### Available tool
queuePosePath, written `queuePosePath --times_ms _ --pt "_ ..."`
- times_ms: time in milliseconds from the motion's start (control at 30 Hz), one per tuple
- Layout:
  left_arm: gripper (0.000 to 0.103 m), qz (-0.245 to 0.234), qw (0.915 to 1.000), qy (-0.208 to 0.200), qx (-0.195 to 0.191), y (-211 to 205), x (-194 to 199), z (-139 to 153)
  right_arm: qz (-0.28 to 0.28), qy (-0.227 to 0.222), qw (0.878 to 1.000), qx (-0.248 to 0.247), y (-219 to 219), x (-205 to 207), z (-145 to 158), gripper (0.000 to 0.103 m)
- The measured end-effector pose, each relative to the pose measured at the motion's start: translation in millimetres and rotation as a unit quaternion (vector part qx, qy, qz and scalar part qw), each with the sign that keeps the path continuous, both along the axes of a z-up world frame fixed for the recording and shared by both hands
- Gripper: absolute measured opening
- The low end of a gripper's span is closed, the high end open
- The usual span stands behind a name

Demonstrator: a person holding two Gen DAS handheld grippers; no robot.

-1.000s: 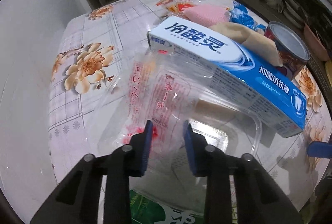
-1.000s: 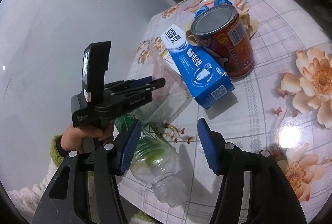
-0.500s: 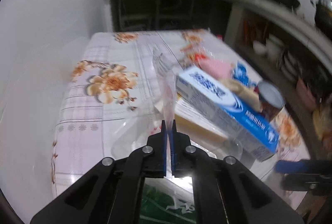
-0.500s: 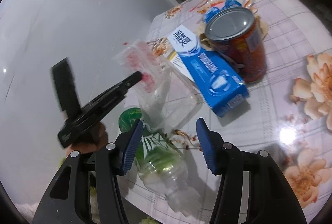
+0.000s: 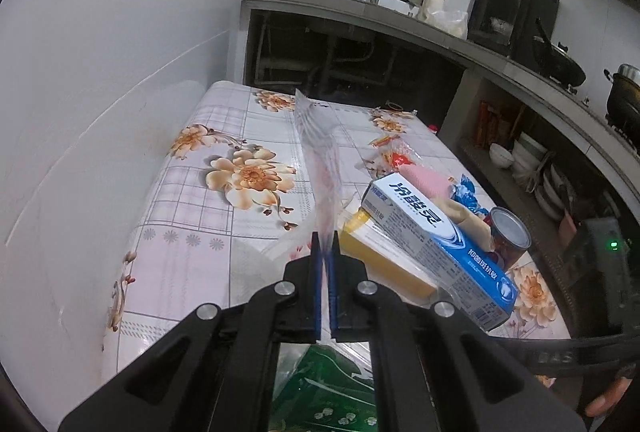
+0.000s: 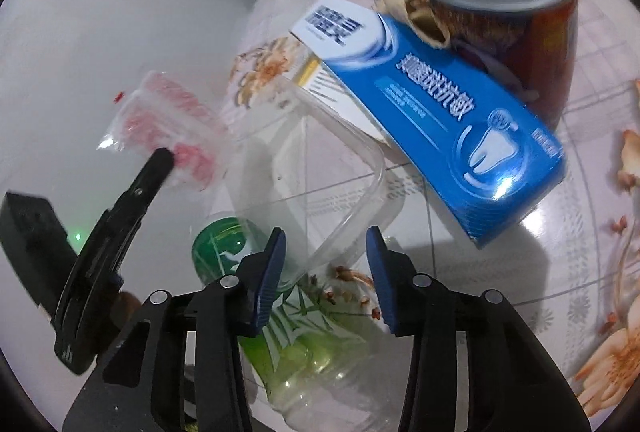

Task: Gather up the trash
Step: 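Grasp the rim of the clear plastic box with the right gripper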

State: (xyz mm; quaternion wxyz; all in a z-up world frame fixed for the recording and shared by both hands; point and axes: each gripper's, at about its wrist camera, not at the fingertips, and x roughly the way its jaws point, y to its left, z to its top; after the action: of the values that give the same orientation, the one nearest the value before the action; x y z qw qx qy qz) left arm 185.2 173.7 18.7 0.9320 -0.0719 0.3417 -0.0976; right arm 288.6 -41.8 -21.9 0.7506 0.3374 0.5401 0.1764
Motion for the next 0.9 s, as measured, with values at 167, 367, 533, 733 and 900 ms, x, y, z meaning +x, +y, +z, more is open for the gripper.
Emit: queuePosePath --times_ms 167,367,533,733,900 --pt "0.002 -0.004 0.9999 0.002 -0.014 8 -2 -3 -0.008 0.02 1.0 0.011 8 7 -15 0.022" --pt "0.002 -0.008 0.9996 -0.006 -0.024 16 -7 -2 -0.03 0.015 0.999 0.019 6 10 -16 0.008" --pt "0.002 -0.007 0.9992 -0.018 -0.036 22 -11 2 -0.04 -0.037 0.998 -0.036 11 10 1 0.003" --pt "0.002 -0.005 0.9982 -0.037 -0.046 25 -16 10 -0.052 -0.099 0.988 -0.104 18 7 21 0.002" --pt "0.002 0.0 0.997 -0.052 -0.058 26 -18 14 -0.063 -0.141 0.977 -0.146 9 -4 38 0.002"
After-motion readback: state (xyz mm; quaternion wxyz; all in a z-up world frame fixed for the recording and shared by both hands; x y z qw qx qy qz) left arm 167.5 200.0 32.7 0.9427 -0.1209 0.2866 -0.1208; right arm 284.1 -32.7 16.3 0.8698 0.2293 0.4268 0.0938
